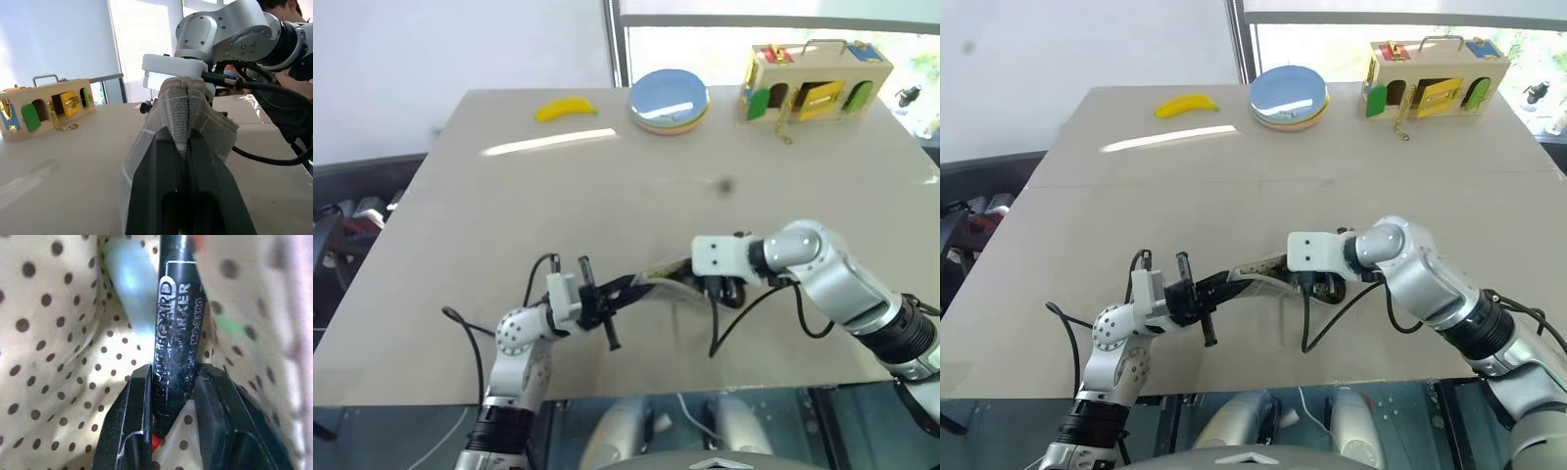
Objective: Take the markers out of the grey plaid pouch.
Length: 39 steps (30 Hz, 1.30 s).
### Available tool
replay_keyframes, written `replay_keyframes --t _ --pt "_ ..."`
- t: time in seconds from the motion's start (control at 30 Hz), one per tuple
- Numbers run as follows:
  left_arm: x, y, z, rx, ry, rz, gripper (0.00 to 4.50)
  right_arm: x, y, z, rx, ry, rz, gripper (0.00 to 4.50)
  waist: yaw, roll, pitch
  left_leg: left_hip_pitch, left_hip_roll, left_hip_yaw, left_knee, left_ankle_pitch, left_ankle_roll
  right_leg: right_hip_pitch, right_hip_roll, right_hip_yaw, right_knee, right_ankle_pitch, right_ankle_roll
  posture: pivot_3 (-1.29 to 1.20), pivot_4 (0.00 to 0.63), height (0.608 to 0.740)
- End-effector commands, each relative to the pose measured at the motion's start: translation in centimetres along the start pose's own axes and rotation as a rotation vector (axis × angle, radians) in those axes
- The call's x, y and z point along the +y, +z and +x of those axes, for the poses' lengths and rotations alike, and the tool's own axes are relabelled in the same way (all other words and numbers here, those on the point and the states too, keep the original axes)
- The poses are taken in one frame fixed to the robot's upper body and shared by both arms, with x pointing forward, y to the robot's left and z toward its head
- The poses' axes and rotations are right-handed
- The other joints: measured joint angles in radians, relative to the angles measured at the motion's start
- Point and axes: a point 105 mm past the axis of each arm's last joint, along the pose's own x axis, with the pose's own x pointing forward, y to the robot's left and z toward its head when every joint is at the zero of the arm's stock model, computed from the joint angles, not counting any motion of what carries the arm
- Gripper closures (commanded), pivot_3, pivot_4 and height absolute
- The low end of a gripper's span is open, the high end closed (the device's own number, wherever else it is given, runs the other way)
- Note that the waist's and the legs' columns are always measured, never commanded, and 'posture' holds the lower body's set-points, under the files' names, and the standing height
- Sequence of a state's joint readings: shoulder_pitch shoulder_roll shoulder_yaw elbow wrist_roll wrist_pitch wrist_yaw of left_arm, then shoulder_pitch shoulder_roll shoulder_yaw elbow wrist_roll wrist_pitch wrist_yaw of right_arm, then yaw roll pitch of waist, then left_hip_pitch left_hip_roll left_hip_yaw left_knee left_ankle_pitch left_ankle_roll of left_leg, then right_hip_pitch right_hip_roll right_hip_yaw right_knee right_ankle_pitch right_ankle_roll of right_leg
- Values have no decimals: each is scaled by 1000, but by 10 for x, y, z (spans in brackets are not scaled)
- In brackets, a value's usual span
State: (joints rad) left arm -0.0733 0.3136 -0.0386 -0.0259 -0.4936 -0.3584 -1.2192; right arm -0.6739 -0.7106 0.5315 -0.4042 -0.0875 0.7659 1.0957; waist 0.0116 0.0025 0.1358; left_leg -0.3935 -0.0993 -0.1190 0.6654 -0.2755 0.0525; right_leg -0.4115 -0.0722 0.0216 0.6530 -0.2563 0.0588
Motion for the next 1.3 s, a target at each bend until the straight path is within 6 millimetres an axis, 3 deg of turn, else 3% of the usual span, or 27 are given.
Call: replay_keyframes --t 0.03,0.23,0.6,0.77,1.1,1.3 --pt "5 8 -3 -17 9 48 4500 -7 8 -16 -31 -46 9 3359 0 0 0 -1 0 0 0 0 0 -2 0 0 0 0 0 0 150 740" --pt "8 9 -8 25 -2 62 4500 7 16 -11 -78 -2 46 3359 0 0 0 -3 0 0 0 0 0 -2 0 0 -1 0 0 0 150 740" --pt "8 10 -11 46 -7 66 4500 1 38 -25 -200 -46 88 3359 0 0 0 -3 0 0 1 0 0 -2 0 -1 -1 0 0 0 150 740" --pt "7 7 -12 51 -8 58 4500 -20 31 -28 -159 -185 20 3359 0 0 0 -3 0 0 1 0 0 -2 0 -1 0 0 0 0 150 740" --pt "9 3 -13 43 -3 51 4500 -9 30 -23 -173 -136 37 3359 0 0 0 -3 0 0 1 0 0 -2 0 -1 0 0 0 0 150 740" --pt "9 1 -12 39 9 40 4500 6 7 -14 -55 -32 -37 3359 0 0 0 -3 0 0 1 0 0 -2 0 -1 0 0 0 0 150 740"
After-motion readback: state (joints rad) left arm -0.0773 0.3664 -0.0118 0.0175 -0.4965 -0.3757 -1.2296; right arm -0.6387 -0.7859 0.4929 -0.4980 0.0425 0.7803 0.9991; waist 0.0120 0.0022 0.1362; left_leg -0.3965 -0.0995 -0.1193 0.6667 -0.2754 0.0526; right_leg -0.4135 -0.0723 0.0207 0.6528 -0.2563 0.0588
